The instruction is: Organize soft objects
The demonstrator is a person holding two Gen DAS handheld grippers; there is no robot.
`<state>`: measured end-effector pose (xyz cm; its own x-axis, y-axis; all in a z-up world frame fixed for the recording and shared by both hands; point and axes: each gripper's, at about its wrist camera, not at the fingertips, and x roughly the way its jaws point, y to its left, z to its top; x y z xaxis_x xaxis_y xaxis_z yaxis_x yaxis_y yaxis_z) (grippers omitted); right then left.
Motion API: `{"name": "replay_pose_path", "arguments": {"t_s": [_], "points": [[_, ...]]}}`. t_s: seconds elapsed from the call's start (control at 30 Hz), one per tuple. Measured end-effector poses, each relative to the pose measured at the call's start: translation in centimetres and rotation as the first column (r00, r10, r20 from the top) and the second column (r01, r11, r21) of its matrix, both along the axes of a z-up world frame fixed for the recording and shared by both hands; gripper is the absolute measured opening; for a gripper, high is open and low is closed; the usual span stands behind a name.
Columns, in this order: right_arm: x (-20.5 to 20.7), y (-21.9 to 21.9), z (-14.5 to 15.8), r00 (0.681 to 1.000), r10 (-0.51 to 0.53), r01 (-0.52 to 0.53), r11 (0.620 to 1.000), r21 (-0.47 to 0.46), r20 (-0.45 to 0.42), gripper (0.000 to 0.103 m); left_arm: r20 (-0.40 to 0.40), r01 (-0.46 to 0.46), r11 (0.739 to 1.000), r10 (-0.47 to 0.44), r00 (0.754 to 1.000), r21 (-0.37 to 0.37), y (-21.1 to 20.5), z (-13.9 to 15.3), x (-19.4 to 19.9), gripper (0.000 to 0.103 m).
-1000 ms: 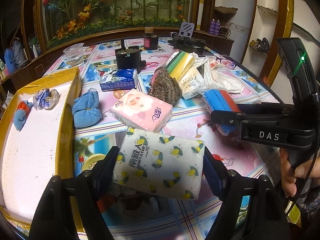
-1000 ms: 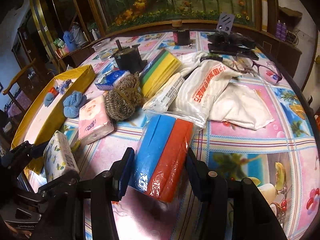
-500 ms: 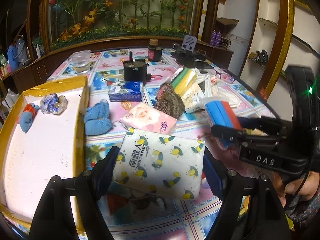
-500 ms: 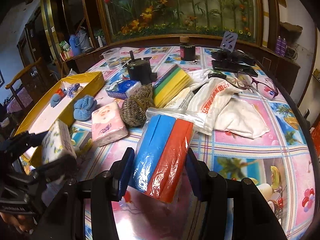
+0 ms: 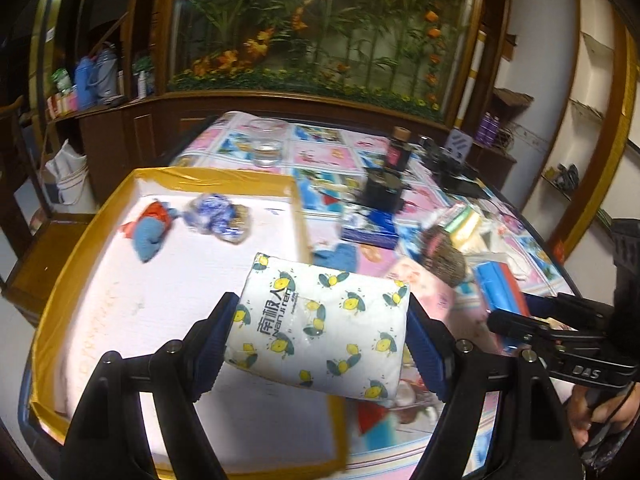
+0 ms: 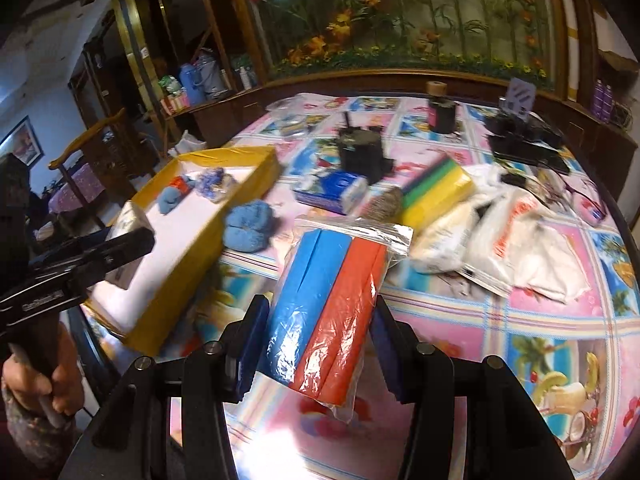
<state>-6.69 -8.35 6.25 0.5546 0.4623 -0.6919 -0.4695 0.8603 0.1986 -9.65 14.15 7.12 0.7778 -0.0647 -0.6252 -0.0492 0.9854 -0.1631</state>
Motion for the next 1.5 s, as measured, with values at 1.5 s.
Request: {"name": "replay_pose_path", "arguments": {"t_s": [1.5], "points": [[-1.7, 21.0, -4.0, 0.918, 0.394, -0.396, 0.918, -0.034, -0.052, 0.057, -0.150, -0.265, 0.962, 0.271, 0.951, 0.061, 11.6, -4.6, -0.8, 0.081]]}}
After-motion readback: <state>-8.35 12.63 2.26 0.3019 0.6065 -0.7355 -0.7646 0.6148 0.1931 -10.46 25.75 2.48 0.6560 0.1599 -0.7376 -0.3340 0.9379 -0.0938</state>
